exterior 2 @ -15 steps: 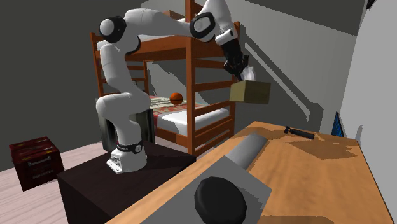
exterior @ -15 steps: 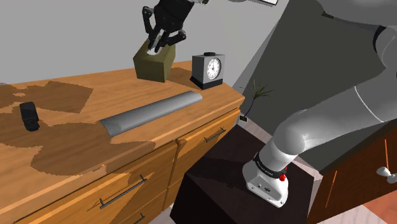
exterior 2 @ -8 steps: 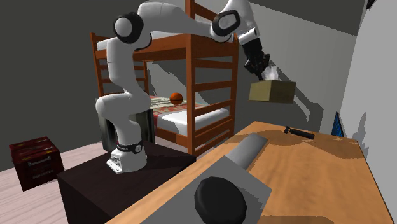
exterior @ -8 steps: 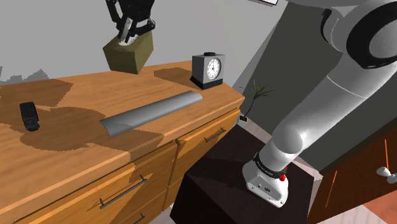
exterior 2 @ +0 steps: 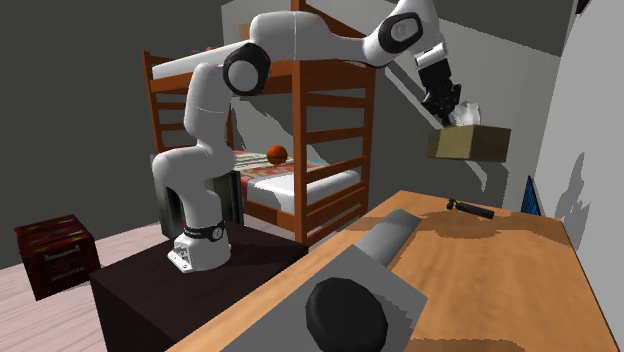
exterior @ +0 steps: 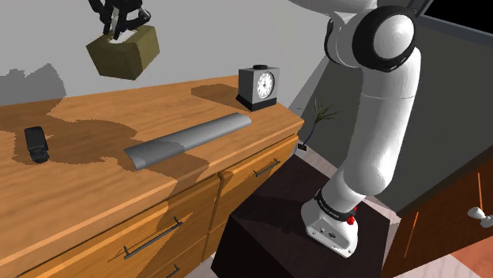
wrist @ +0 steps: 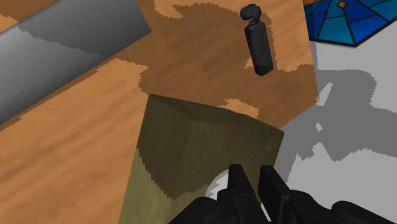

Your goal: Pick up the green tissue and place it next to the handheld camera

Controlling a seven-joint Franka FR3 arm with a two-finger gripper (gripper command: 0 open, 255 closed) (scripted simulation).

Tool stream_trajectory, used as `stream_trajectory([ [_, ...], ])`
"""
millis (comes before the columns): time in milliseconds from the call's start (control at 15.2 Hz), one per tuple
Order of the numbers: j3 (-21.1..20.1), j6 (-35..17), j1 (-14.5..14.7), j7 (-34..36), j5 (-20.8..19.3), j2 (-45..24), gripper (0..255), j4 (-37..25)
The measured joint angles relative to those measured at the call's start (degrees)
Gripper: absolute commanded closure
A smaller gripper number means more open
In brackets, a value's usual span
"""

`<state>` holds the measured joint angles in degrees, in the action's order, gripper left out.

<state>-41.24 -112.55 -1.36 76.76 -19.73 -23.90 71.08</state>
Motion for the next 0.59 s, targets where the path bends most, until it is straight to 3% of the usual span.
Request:
stream_trajectory([
  [66, 0.6, 1.8, 2.2, 0.2, -1.7, -2.9, 255, -4.5],
  [132, 2.0, 5.3, 6.7, 0.1, -4.4, -8.3, 255, -13.4],
  [264, 3.0, 6.7, 9.2, 0.1, -6.1, -12.0, 255, -18.2],
  [594, 2.9, 2.3, 7.5, 1.0, -5.9, -11.1, 255, -12.6],
])
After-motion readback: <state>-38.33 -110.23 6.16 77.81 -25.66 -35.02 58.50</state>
